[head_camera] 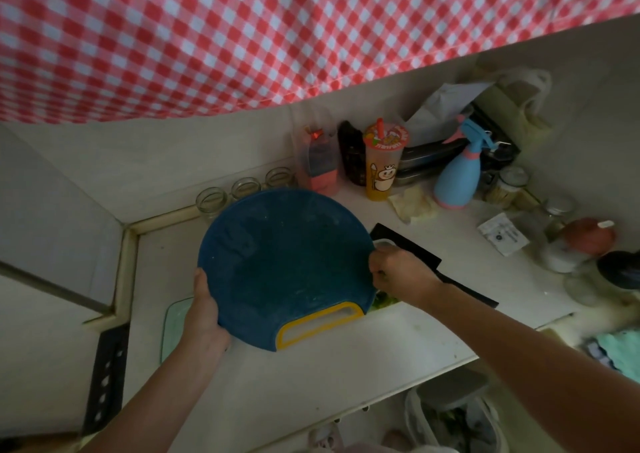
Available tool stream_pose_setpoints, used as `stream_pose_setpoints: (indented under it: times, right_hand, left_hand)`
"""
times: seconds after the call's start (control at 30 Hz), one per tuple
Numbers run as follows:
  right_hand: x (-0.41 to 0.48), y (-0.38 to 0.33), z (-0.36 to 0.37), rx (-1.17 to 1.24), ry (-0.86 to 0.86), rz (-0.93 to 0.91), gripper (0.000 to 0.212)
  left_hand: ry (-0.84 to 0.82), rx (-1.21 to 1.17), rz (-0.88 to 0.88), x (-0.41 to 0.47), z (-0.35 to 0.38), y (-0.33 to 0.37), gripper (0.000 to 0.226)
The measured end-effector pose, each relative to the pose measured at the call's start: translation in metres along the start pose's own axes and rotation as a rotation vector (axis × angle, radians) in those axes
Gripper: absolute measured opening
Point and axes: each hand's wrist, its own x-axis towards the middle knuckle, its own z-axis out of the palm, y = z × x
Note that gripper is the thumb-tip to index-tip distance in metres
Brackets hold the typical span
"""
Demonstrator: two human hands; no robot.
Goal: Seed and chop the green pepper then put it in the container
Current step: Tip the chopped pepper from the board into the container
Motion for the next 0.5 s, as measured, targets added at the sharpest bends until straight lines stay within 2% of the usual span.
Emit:
stream_pose_setpoints:
  times: [0.2,0.3,0.4,0.5]
  right_hand:
    - [-0.008,0.01,0.0,-0.025,0.021,0.163,0.013]
    - [-0.009,0.007,0.001,0.038,0.119,0.192,0.016]
    - [-0.006,0.001,0.003,0.203,0.276,0.057,0.013]
    - [-0.002,-0.004,0.004,0.139,0.223,-0.131,0.012]
  left_hand:
    - [-0.008,-0.022,0.012,-0.005,0.003,0.004,0.046]
    - [-0.023,-0.016,0.04,-0.007,0.005,0.008,0.042]
    - [-0.035,-0.013,0.042,-0.01,0.009,0.011,0.042]
    - [-0.023,-0.023,0.053,-0.012,0.012,0.011,0.038]
